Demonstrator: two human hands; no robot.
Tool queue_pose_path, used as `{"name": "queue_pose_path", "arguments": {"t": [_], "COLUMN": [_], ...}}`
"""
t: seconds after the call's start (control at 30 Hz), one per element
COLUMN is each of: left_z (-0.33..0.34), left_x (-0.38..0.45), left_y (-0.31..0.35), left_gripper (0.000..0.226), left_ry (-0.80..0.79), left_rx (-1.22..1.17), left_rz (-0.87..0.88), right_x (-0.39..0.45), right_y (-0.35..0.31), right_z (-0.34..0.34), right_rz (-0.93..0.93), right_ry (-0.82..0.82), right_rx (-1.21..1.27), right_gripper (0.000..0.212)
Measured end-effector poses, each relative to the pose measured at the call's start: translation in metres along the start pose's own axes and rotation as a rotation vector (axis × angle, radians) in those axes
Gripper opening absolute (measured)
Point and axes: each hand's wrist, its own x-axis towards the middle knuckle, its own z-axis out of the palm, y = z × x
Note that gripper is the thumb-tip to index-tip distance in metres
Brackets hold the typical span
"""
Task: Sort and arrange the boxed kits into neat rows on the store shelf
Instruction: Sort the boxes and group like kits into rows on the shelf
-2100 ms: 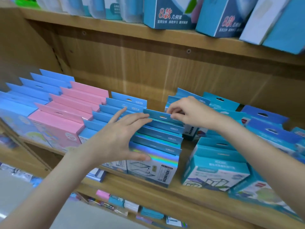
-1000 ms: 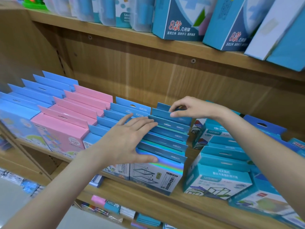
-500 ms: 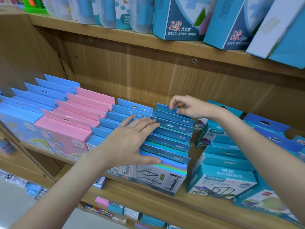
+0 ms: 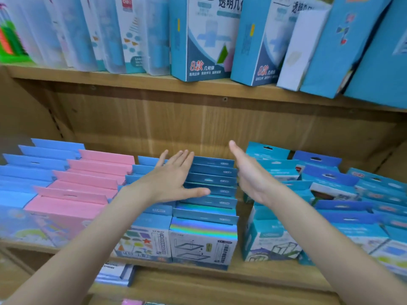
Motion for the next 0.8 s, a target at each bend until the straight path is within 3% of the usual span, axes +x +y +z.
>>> {"name": "queue_pose_path", "arguments": {"t": [0.1, 0.2, 0.37, 0.5, 0.67, 0.8], "left_z": [-0.005, -0.005, 0.000, 0.002, 0.004, 0.019], "left_x": [0.010, 0.013, 0.008, 0.000, -0.025, -0.057], "left_y": [-0.007, -0.011, -0.021, -0.027, -0.017, 0.005], "left_gripper": [0.138, 0.130, 0.141, 0.129, 0.097, 0.092], "left_ry": [-0.069, -0.100, -0.008, 0.040, 0.275, 0.434], "left_rx": [0.031, 0.026, -0.071, -0.165, -0.265, -0.301], "left_rz": [-0.011, -0.006, 0.012, 0.003, 0.042, 0.103], "right_x": [0.001, -0.002, -0.009, -0.015, -0.051, -0.088], "right_y": [0.006, 0.003, -0.003, -0.004, -0.002, 0.027], "right_z": [0.010, 0.012, 0.009, 0.015, 0.009, 0.028], "right_rz": [0.041, 0.046, 0.065, 0.044, -0.031, -0.170], "right_ry": [-0.018, 0.036, 0.117, 0.118, 0.163, 0.161], "right_rx": [0.026, 0.059, 0.055, 0.041, 0.040, 0.139], "right_gripper": [0.076, 0.067, 0.063, 0.062, 0.062, 0.051]}}
